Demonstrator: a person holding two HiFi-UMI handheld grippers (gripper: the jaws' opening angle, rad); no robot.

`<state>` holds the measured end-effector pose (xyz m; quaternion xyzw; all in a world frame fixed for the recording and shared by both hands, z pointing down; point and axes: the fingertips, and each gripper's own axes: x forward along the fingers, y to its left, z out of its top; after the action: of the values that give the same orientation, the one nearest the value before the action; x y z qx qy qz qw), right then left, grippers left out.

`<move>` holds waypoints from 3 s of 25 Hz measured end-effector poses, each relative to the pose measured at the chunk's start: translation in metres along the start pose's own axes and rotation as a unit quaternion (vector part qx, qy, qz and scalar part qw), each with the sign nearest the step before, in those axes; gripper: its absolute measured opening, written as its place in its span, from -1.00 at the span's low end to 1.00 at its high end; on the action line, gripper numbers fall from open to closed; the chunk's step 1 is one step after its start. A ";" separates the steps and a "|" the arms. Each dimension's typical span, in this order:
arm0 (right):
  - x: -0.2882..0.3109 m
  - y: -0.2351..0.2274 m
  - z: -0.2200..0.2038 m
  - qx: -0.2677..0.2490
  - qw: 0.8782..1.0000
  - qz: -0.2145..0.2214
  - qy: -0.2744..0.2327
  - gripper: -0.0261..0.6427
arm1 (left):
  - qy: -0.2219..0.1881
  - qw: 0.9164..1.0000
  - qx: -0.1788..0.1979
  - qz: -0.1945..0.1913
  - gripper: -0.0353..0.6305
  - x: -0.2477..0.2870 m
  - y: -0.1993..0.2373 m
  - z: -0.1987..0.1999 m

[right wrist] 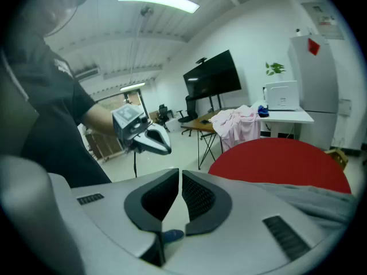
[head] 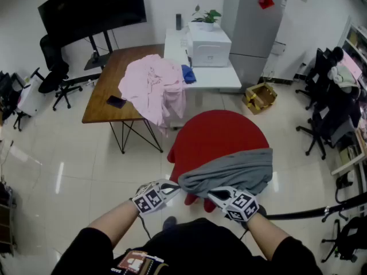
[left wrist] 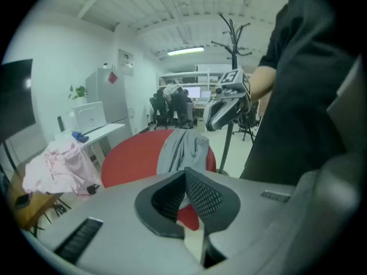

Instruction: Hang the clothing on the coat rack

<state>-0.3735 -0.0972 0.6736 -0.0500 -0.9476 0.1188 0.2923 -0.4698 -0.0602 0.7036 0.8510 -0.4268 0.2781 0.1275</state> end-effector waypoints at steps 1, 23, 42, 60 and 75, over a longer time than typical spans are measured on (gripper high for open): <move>0.012 -0.004 -0.002 -0.027 0.999 0.001 0.023 -0.85 | 0.019 0.999 0.037 -0.001 -0.87 0.007 0.009 -0.003; 0.135 -0.038 -0.082 -0.302 0.910 0.019 0.284 -0.60 | 0.233 0.826 0.482 -0.176 -0.60 0.104 0.033 -0.111; -0.204 0.012 0.062 -0.128 0.979 -0.067 -0.140 -0.91 | -0.076 0.946 0.281 -0.144 -0.85 0.038 -0.112 0.246; -0.472 0.078 0.084 -0.157 0.898 -0.263 -0.317 -0.91 | -0.236 0.861 0.378 -0.246 -0.85 0.019 -0.289 0.463; -0.590 0.146 0.076 -0.205 0.830 -0.389 -0.344 -0.91 | -0.282 0.796 0.433 -0.316 -0.85 -0.001 -0.389 0.527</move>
<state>0.0735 -0.0679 0.2562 0.3080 -0.9304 -0.1927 -0.0476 0.0316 -0.0641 0.2826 0.9458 0.0138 0.1258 -0.2990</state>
